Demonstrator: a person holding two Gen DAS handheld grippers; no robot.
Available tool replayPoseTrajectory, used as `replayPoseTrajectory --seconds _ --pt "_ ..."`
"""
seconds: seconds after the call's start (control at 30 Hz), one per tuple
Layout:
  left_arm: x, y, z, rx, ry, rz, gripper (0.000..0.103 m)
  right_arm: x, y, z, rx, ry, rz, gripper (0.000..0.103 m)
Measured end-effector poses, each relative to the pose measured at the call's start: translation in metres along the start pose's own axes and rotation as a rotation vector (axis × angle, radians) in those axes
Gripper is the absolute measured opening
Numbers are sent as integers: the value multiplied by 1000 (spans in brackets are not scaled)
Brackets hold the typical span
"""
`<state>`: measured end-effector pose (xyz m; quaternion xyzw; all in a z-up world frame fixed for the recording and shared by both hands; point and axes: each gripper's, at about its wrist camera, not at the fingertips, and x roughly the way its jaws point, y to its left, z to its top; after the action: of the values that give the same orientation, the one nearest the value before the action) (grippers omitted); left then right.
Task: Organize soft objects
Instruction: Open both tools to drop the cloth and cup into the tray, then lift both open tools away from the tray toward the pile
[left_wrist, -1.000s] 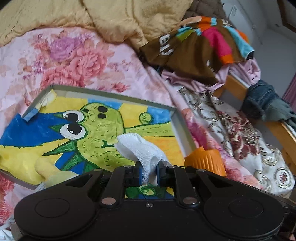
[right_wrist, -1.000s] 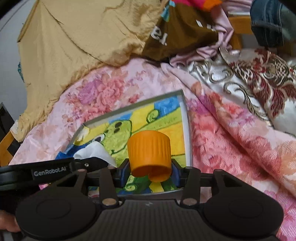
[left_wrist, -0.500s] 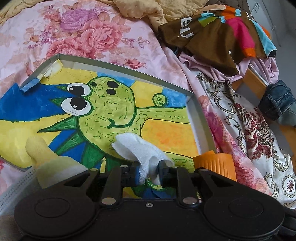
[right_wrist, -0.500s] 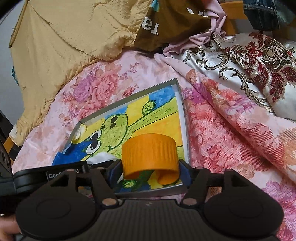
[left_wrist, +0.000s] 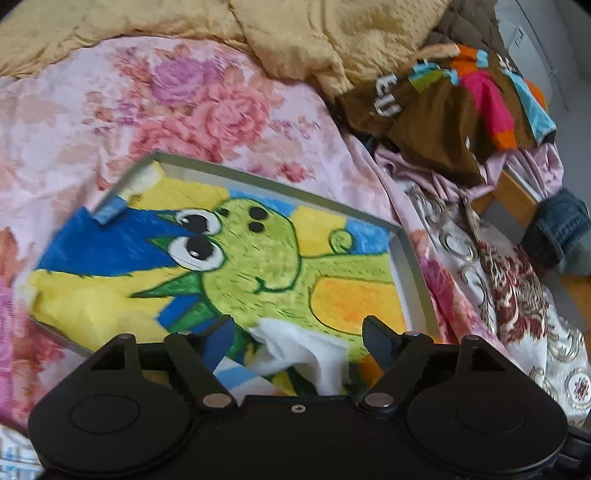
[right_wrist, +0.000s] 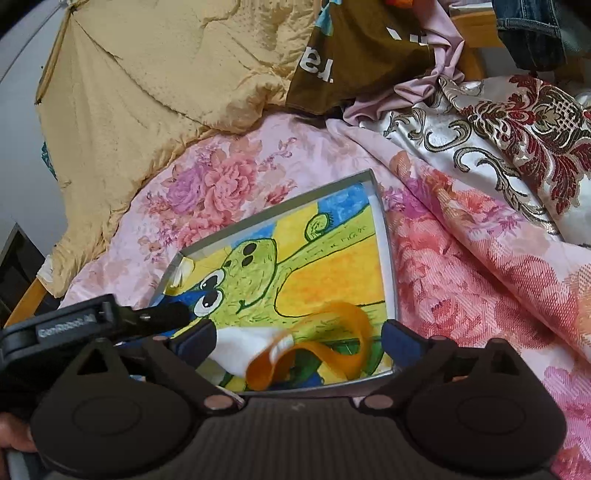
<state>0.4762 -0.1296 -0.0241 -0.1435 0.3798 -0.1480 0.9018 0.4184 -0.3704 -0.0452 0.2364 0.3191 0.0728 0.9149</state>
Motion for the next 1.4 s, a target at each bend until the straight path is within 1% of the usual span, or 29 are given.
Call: replayPoseTrajectory --seconds 0.17,0.27,0.3,0.43,0.53,0.67,0.8,0.93,1.0,1.07,1.17,1.3,1.4 --pt "-22 9 3 -31 -26 13 86 -9 6 0 -4 -30 4 102" --pt "-39 12 1 -33 -63 8 93 -25 14 1 -23 -76 7 103" --pt "-44 12 0 -32 -72 9 94 -32 18 1 -36 -91 1 103" --pt "-70 12 -3 -25 -104 9 97 -65 32 -5 -101 -176 -36 103" --pt "-95 11 -7 -23 -152 4 100 -96 43 -12 -145 -265 -29 103" --pt "-133 3 -18 34 -221 8 102 -135 61 -22 -221 -360 -18 103" --pt "-170 -4 -34 98 -276 8 102 -170 78 -42 -292 -414 -25 103" --pt "-205 -9 -55 156 -337 0 102 -200 90 -66 -359 -479 -67 103" --pt "-221 -10 -66 170 -359 -12 102 -211 93 -77 -365 -507 -81 103" --pt "-233 -11 -77 179 -364 -19 102 -219 94 -89 -360 -518 -79 103" --pt "-249 -8 -90 196 -344 -22 102 -229 94 -111 -378 -517 -88 103" --pt "-267 3 -107 200 -342 -18 102 -239 97 -137 -402 -499 -107 103" --pt "-278 15 -121 199 -337 -12 102 -244 101 -151 -402 -487 -104 103"
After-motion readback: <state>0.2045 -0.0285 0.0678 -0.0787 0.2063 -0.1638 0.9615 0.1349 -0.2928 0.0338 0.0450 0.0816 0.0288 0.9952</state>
